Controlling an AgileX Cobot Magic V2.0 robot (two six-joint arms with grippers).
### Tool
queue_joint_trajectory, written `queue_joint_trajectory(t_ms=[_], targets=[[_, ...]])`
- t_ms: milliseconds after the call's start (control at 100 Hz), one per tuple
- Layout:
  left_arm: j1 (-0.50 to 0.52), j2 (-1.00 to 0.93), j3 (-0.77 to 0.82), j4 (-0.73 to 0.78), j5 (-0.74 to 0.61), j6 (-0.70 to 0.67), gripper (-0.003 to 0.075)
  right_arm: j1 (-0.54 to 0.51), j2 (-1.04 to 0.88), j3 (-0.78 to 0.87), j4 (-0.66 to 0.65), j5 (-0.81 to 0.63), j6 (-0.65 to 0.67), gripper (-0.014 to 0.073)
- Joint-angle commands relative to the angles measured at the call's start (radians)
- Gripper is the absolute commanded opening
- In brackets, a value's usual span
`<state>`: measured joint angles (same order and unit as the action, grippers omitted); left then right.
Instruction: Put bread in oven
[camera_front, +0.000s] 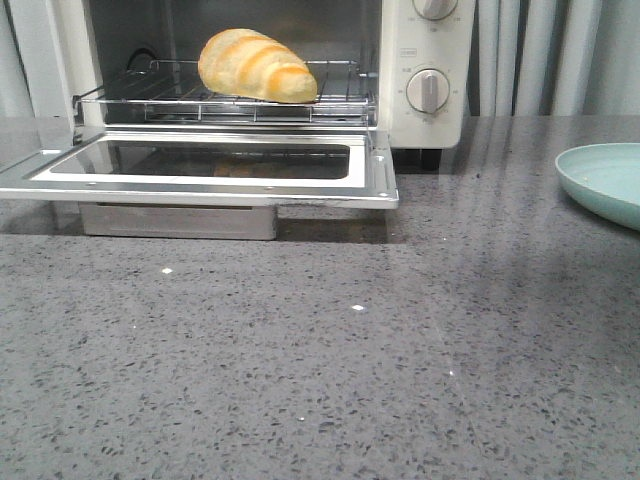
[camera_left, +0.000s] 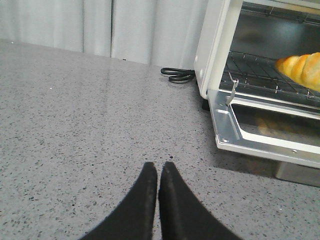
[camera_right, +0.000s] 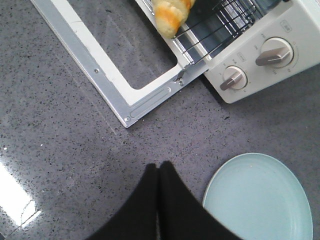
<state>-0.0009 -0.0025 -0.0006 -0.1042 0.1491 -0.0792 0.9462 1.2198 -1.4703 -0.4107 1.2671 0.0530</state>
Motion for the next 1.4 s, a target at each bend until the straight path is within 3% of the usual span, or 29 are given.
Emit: queue_joint_trajectory(t_ms=[0,220,390,730,860,1030,1389], targets=[[0.002,-0.027,-0.016,-0.01,-0.081,-0.006,-0.0021,-0.001,-0.034,-0.002,-0.048,0.047,0.012,-0.0069],[0.002,-0.027,-0.016,-0.01,-0.081,-0.006,-0.0021,-0.027,-0.087,0.11,-0.049,0.047,0.101,-0.0069],[0.002,-0.027,-0.016,-0.01,-0.081,-0.006,-0.0021,-0.139,-0.161,0.219,-0.04,0.017,0.145,-0.0069],[0.002,-0.027,-0.016,-0.01,-0.081,-0.006,-0.0021,-0.452,-0.406,0.541,0.053,-0.311,0.141,-0.0069],[0.002,-0.027,-0.016,-0.01,-0.081,-0.006,-0.0021,-0.557,-0.516,0.687,0.137,-0.458,0.082,-0.0069],[0.002,-0.027,-0.016,-0.01,-0.081,-0.006,-0.0021,-0.653,-0.624,0.86,0.246,-0.629,-0.009,-0.0069],[0.002,-0.027,-0.016,-0.01,-0.081,-0.006,-0.0021,-0.827,-0.814,1.077,0.307,-0.864,-0.009,-0.0069]])
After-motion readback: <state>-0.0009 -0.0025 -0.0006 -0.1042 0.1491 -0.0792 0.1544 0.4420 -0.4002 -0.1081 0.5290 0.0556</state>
